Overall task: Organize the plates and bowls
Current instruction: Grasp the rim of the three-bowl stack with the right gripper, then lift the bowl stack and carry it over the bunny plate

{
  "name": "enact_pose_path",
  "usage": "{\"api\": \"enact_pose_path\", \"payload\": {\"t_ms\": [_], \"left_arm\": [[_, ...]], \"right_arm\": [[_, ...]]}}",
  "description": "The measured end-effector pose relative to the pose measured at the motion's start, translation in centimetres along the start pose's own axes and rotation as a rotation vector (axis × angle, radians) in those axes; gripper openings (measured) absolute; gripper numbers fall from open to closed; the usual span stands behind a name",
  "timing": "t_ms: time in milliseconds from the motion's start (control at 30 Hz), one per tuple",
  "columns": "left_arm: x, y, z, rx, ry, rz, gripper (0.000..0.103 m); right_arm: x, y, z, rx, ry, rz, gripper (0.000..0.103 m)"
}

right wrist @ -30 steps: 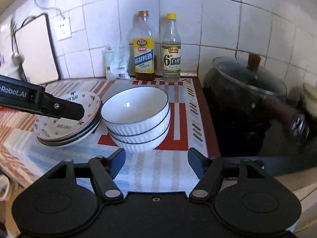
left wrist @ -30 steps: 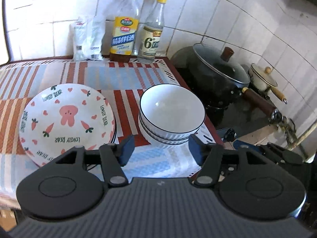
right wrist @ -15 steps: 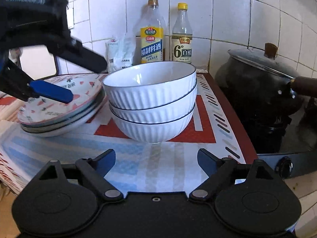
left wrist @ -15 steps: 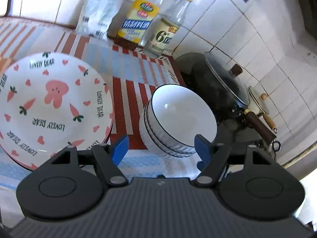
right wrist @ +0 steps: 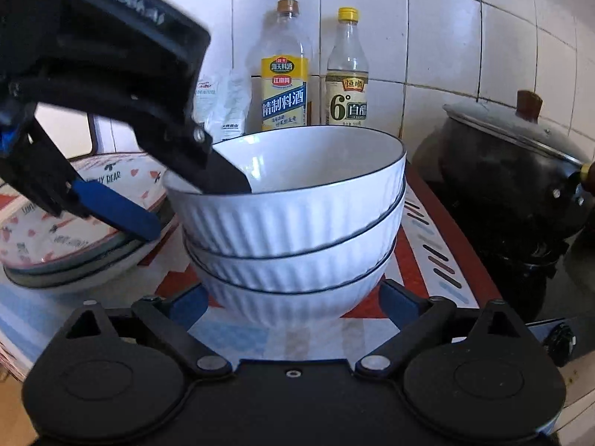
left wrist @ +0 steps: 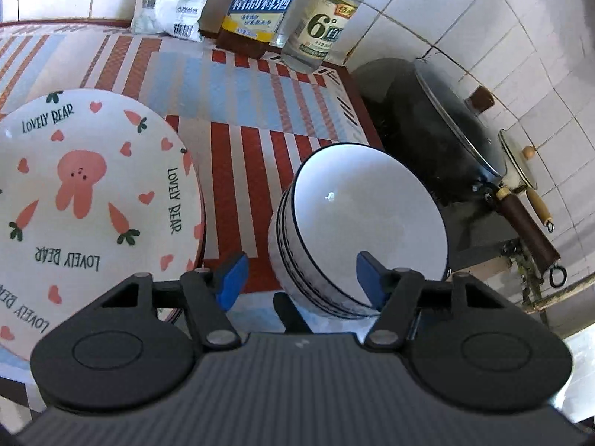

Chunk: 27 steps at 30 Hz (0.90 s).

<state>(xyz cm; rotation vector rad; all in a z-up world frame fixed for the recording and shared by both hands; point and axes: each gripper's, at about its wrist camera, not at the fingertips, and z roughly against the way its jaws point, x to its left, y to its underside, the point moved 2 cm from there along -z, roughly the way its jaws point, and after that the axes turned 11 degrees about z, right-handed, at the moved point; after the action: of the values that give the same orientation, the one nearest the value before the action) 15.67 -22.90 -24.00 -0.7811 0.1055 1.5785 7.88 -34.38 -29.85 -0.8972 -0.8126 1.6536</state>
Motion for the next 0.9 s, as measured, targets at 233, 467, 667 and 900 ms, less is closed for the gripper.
{"api": "enact_pose_path", "payload": {"t_ms": [233, 467, 667, 900], "left_arm": [[-0.5, -0.8, -1.7, 0.010, -0.036, -0.047, 0.033], [-0.2, -1.1, -2.7, 0.035, -0.039, -0.030, 0.032], [-0.5, -1.1, -3.0, 0.025, -0.045, -0.040, 0.035], [-1.0, -0.3, -2.7, -0.018, -0.059, -0.082, 0.035]], "right_arm": [[-0.5, -0.1, -1.0, -0.004, -0.048, 0.006, 0.103], [-0.4, -0.1, -1.3, -0.025, -0.053, 0.026, 0.103], [-0.6, 0.3, -1.3, -0.054, -0.075, 0.037, 0.103], [-1.1, 0.3, -1.8, -0.058, -0.113, 0.033, 0.103]]}}
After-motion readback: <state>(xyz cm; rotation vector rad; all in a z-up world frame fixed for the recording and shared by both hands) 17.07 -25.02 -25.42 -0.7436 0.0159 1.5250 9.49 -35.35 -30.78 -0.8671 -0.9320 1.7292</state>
